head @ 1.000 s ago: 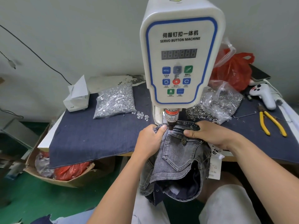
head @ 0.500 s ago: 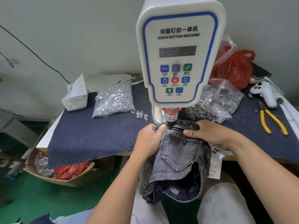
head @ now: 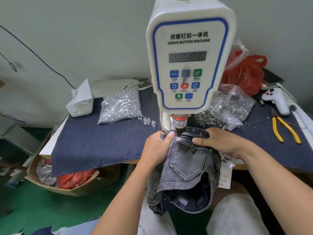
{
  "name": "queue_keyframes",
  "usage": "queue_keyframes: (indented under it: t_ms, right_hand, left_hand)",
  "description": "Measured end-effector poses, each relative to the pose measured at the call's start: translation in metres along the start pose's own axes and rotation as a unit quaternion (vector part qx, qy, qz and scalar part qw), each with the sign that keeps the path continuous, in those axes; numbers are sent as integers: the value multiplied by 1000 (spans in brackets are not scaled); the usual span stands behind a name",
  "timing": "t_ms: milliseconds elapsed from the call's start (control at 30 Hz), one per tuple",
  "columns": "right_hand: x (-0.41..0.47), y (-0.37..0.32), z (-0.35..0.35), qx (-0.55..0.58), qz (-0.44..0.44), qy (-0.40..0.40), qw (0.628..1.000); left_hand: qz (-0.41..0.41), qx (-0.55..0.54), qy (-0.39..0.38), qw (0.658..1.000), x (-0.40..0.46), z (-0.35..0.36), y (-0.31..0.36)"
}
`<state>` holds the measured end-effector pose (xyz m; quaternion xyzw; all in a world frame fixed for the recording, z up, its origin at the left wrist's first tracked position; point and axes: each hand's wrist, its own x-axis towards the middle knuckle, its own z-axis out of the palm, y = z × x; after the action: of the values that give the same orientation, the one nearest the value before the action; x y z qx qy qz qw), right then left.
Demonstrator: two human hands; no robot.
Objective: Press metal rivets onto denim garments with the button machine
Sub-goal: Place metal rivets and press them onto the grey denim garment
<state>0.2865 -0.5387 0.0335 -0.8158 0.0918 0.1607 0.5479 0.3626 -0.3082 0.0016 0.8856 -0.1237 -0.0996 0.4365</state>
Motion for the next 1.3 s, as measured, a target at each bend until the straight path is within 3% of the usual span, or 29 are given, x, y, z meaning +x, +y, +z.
queue_keyframes:
  t_ms: [300,400,533,633,767,900,1000,1067,1167,1300]
  right_hand:
    - [-2,-4,-8,77,15,-34,996]
    - [-3,-12,-8,126,24,-50,990]
    - [3,-21,8,188,14,-68,980]
    - [5,-23,19,223,6,-86,971]
    - [-2,-30,28,167,-29,-86,982]
    - [-17,-28,34,-25,-88,53,994]
    - [-37,-25,44,-74,-223,185,954]
    - [-52,-23,51,-65,-268,147,950]
    - [-65,-16,61,-135,-230,52,962]
    - [-74,-7,72,-173,-197,53,963]
  left_hand:
    - [-29,-67,-19,997,-6,-7,4]
    - [-59,-134,-71,987,-9,-16,5]
    - [-122,-269,-188,937,-21,-34,4]
    - [-111,-294,-221,923,-34,-42,-1]
    - [-110,-391,-207,890,-45,-49,-9]
    - [-106,-440,-217,865,-57,-52,-15]
    - [-113,-457,-222,854,-62,-53,-15]
    - [-108,-472,-229,845,-64,-51,-14]
    - [-96,-490,-248,830,-69,-48,-10]
    - [-88,-501,-260,821,-77,-43,-7]
